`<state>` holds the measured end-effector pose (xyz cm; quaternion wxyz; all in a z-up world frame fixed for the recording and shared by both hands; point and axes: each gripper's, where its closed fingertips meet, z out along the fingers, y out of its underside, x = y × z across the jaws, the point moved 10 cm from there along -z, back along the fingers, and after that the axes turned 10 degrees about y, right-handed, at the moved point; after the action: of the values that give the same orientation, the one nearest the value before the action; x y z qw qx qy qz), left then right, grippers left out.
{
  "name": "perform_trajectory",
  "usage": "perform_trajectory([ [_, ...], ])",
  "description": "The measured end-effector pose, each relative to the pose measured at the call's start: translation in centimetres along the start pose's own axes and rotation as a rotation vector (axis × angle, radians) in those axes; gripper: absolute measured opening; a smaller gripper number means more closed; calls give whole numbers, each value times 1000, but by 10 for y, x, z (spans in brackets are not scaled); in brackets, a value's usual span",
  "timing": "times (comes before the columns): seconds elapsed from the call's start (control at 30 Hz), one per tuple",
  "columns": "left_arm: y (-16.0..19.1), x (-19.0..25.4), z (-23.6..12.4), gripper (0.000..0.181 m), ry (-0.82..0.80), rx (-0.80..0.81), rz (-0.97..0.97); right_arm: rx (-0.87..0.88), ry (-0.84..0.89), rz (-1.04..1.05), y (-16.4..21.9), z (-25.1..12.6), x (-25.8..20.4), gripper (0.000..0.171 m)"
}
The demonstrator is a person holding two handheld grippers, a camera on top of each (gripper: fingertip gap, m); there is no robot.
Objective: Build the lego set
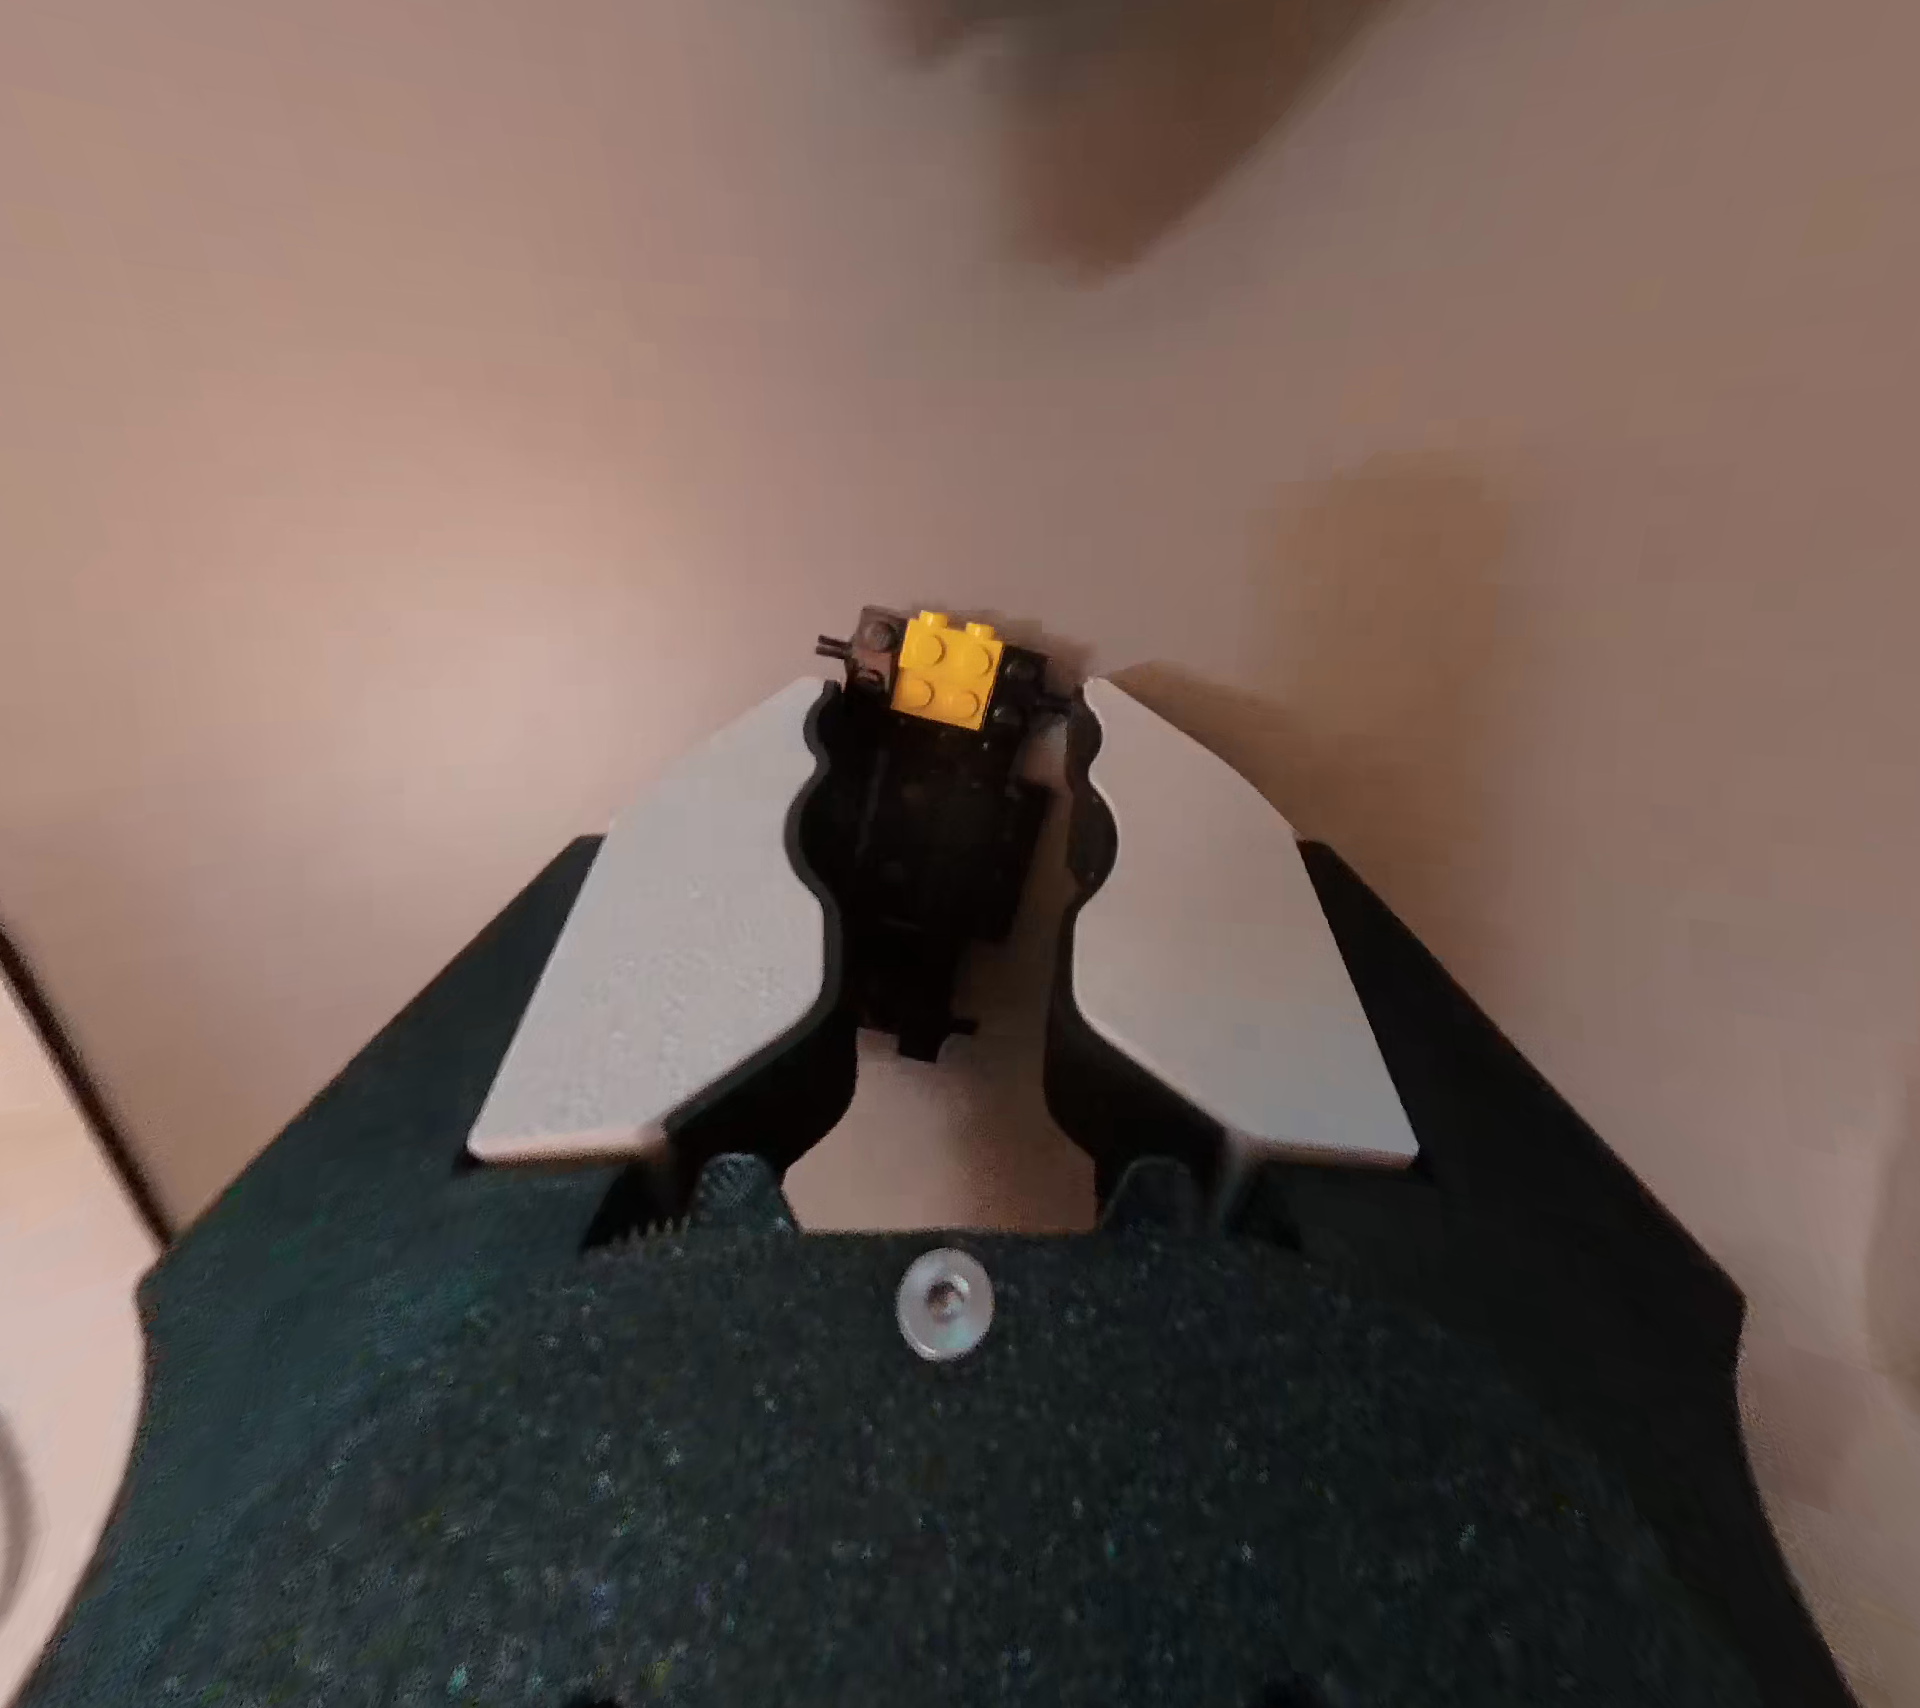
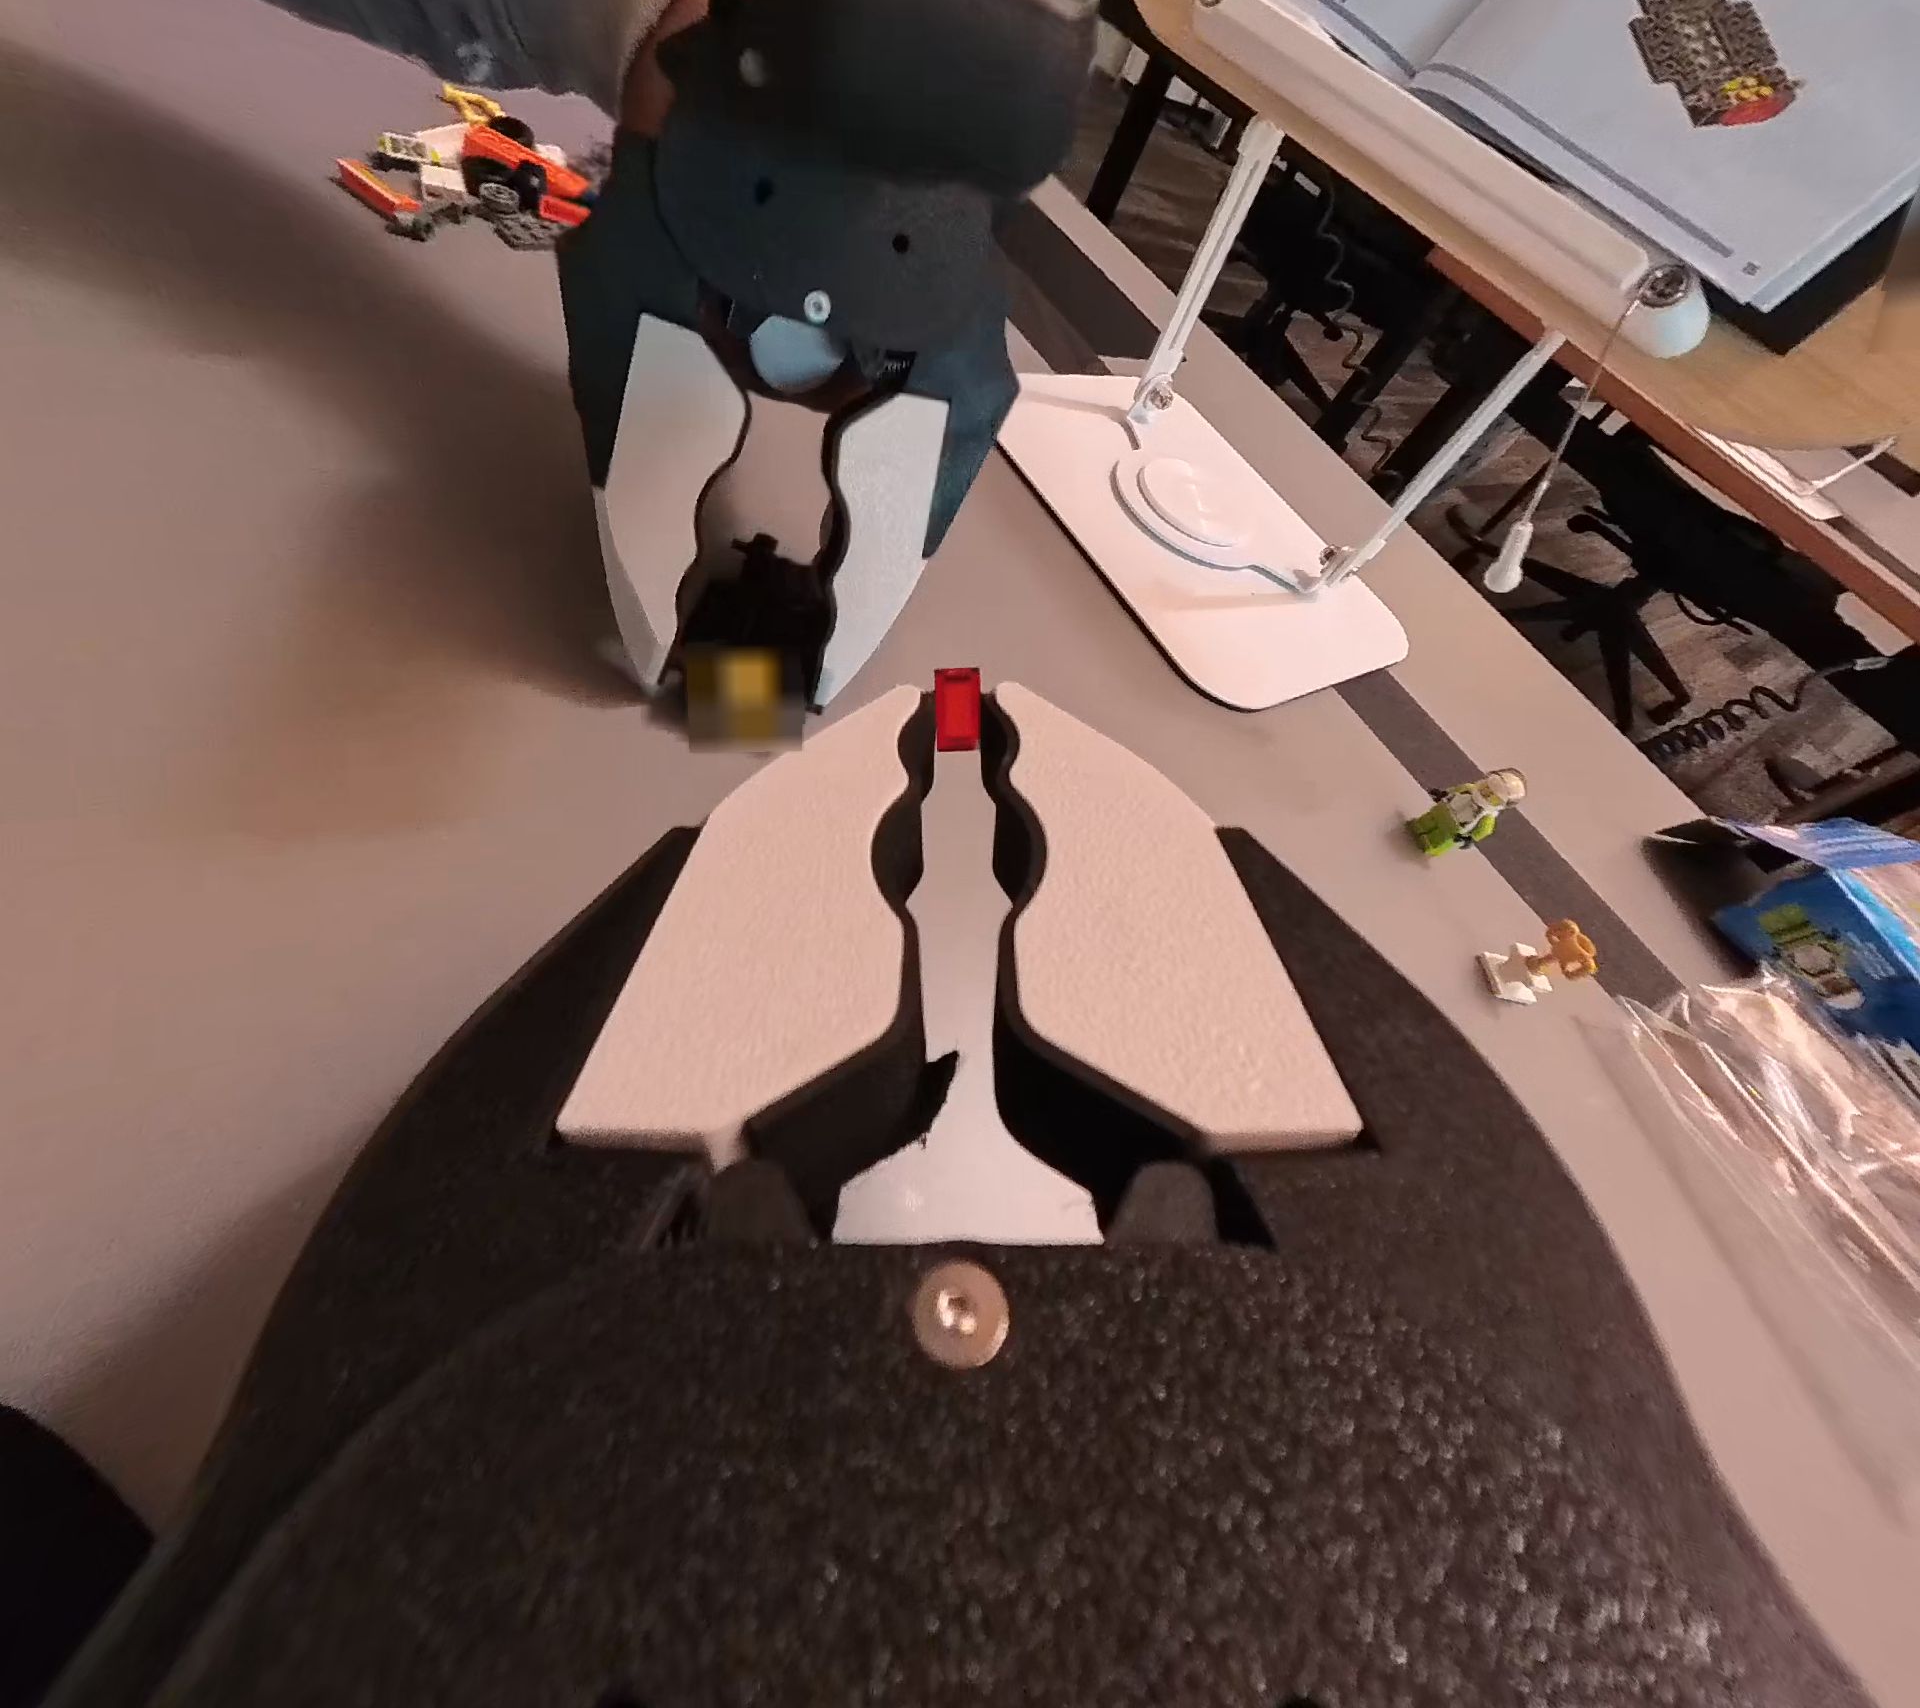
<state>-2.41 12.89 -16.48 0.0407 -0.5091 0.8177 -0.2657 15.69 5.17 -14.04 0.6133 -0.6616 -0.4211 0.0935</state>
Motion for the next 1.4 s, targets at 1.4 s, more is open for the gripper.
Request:
perform_trajectory([
  [1.4, 4, 104, -7, 40, 546, 918, -27, -275, -936, -735, -144, 15, -82, 8],
])
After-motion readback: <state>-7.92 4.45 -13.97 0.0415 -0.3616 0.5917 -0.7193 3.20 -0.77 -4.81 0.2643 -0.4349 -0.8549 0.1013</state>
